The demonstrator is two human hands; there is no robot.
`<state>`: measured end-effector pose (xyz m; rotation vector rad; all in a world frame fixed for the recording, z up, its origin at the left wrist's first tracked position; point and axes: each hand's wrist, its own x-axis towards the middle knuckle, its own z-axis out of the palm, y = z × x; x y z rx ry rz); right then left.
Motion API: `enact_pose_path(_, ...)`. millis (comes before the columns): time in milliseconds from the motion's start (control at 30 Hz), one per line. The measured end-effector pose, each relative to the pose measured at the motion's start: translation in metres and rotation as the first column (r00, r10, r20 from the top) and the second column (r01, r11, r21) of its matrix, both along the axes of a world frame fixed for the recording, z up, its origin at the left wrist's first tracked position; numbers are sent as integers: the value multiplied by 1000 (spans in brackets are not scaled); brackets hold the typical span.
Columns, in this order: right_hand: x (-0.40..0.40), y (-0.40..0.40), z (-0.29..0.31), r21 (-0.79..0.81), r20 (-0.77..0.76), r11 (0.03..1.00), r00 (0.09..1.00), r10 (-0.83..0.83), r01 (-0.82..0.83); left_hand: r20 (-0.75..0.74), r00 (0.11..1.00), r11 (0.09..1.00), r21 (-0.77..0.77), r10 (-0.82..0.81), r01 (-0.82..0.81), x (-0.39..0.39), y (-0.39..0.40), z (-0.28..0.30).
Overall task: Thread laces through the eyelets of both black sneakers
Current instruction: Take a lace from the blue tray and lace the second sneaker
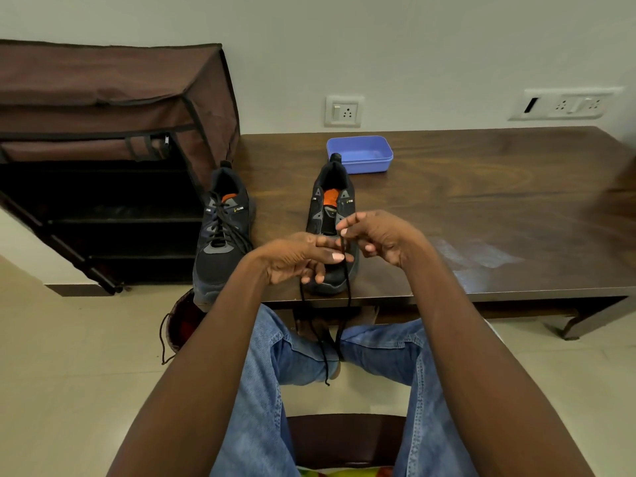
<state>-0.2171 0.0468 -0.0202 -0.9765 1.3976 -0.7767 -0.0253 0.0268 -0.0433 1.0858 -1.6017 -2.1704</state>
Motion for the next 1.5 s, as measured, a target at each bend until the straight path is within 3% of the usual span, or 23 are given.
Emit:
enact_pose_path(133, 1, -5, -1, -20, 110, 993, 988, -110, 113, 86, 995, 993, -112, 41, -32, -2, -3, 5)
enact_pose_path(233, -1, -14, -4, -18, 85, 948, 945, -315, 317, 95, 991, 987, -141, 95, -81, 3, -6, 11)
enact_pose_path(333, -3, -16, -4, -13, 15, 932, 932, -361, 362, 13, 994, 986, -134, 106, -103, 9, -6, 16)
enact_pose_path(400, -1, -13, -1, -61, -141, 947, 937, -320, 315, -124, 979, 985, -40, 163, -169, 12, -6, 18)
enact_pose_path(467, 3, -10, 4, -232, -353, 956, 900, -255, 179, -220, 944, 969, 36, 246, -244, 14, -6, 18)
enact_pose_path(533, 10, -4, 12, -333, -360, 940, 931, -53, -76, -199, 939, 960, 29, 279, -279, 13, -7, 17)
enact_pose_path(600, 16, 3, 16, -308, -283, 917, 944, 167, -255, -142, 943, 954, 19, 300, -300, 12, -8, 14)
enact_pose_path(700, 13, 9, 16, -251, -366, 916, 907, 209, -312, -132, 912, 921, 61, 389, -384, 13, -12, 10)
enact_pose_path(767, 3, 9, 15, -235, -355, 962, 934, 45, -136, -140, 876, 887, 84, 462, -455, 16, -16, 6)
enact_pose_path(833, -13, 3, 7, -192, -260, 964, 938, -229, 182, -130, 821, 831, 83, 556, -550, 19, -21, 1)
enact_pose_path(900, -27, -3, -7, -143, -345, 911, 843, -413, 388, -127, 741, 751, 63, 659, -657, 22, -26, -2)
enact_pose_path(1000, -29, -2, -17, -219, -702, 916, 598, -387, 336, -128, 672, 676, -21, 729, -737, 22, -30, -5)
enact_pose_path(1033, -23, 1, -13, -279, -698, 925, 607, -379, 257, -117, 698, 698, -48, 706, -714, 20, -29, -5)
enact_pose_path(1067, -14, 5, -8, -320, -631, 935, 702, -329, 150, -104, 742, 740, -64, 662, -669, 17, -27, -5)
enact_pose_path(1133, 10, 14, 5, -318, -466, 943, 883, -66, -98, -78, 831, 827, -83, 551, -556, 10, -21, -5)
enact_pose_path(1200, 27, 19, 4, -283, -389, 919, 909, 152, -275, -68, 873, 867, -104, 482, -487, 4, -17, -4)
enact_pose_path(1233, 30, 18, 1, -258, -382, 923, 907, 175, -286, -67, 879, 872, -107, 473, -478, 4, -15, -3)
enact_pose_path(1300, 23, 12, -4, -233, -394, 963, 919, 32, -134, -62, 869, 864, -96, 491, -495, 8, -16, -2)
enact_pose_path(1367, 1, 4, -9, -214, -437, 966, 871, -226, 144, -49, 831, 827, -81, 554, -556, 16, -21, -4)
enact_pose_path(1400, -11, 2, -10, -206, -504, 946, 801, -323, 252, -40, 800, 796, -74, 599, -600, 21, -23, -6)
enact_pose_path(1500, -30, 12, -8, -157, -830, 932, 468, -304, 326, -12, 714, 710, -88, 700, -698, 28, -27, -9)
